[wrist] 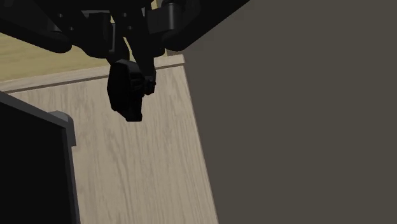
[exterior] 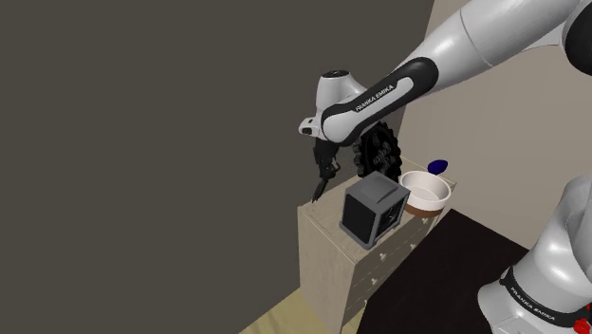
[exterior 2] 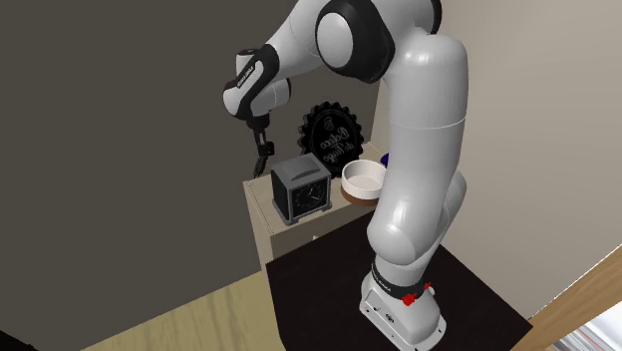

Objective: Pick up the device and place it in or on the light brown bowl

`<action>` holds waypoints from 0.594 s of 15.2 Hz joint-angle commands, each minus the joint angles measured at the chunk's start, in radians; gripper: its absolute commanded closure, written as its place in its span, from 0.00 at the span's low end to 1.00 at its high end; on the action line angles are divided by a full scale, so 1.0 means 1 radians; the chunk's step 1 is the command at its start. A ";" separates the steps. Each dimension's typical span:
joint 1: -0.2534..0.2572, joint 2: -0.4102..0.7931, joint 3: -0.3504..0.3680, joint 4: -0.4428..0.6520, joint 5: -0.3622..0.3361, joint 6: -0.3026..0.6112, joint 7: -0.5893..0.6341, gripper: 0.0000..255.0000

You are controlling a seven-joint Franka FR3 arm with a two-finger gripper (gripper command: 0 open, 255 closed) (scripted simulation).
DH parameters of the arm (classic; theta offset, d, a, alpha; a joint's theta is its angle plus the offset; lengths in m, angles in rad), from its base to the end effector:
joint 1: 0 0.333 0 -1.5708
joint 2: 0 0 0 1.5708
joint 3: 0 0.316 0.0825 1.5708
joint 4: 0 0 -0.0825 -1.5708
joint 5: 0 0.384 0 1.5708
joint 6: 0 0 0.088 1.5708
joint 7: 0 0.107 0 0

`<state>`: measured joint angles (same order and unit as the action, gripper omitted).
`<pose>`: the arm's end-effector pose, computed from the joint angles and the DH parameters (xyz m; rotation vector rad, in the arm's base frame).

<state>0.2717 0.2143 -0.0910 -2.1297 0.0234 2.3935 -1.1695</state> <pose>0.5639 0.1040 0.3131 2.4449 1.9291 0.0671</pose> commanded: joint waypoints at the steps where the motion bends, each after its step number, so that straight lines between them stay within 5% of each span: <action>1: 0.001 -0.017 -0.001 0.005 -0.003 -0.023 0.002 1.00; 9: -0.007 -0.092 -0.009 -0.002 -0.010 -0.090 -0.009 1.00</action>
<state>0.2687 0.1385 -0.0970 -2.1168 0.0141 2.3051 -1.1723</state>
